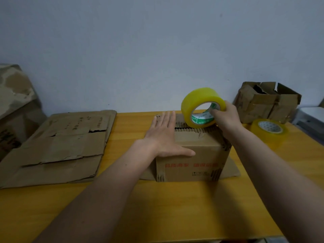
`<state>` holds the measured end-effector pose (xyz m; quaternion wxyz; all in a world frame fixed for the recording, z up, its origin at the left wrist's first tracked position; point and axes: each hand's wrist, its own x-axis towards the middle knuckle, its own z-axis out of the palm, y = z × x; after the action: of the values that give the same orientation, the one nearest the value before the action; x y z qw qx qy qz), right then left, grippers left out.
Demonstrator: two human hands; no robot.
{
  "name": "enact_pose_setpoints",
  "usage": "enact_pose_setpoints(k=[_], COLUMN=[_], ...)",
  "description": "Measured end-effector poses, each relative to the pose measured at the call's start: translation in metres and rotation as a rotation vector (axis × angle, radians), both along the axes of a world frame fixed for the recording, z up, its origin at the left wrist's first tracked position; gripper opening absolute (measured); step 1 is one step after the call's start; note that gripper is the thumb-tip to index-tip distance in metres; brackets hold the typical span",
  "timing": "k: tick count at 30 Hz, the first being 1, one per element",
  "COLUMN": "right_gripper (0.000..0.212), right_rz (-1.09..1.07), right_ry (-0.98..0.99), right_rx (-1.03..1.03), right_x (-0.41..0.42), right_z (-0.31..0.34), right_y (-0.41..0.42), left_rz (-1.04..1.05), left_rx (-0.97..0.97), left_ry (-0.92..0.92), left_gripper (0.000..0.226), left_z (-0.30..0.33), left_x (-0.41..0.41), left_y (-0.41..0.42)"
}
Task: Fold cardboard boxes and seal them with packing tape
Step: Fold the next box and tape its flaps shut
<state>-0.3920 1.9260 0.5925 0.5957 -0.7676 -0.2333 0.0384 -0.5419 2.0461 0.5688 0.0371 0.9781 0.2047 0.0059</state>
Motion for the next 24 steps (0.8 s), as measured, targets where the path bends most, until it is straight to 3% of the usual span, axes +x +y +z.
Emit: enact_pose_setpoints(k=[7, 15, 20, 24], right_gripper=[0.01, 0.034, 0.024, 0.017], right_rz=[-0.011, -0.204, -0.266, -0.249], right_ry=[-0.195, -0.544, -0.664, -0.644], right_rx=[-0.174, -0.613, -0.728, -0.754], right_x=[0.012, 0.039, 0.052, 0.054], right_z=[0.021, 0.044, 0.022, 0.009], right_y=[-0.005, -0.058, -0.067, -0.066], left_rz=[0.005, 0.021, 0.034, 0.044], left_rx=[-0.093, -0.115, -0.115, -0.113], left_ry=[-0.029, -0.008, 0.029, 0.045], left_gripper=[0.139, 0.138, 0.136, 0.135], left_z=[0.001, 0.004, 0.008, 0.009], left_x=[0.0, 0.0, 0.0, 0.0], left_y=[0.001, -0.004, -0.006, -0.007])
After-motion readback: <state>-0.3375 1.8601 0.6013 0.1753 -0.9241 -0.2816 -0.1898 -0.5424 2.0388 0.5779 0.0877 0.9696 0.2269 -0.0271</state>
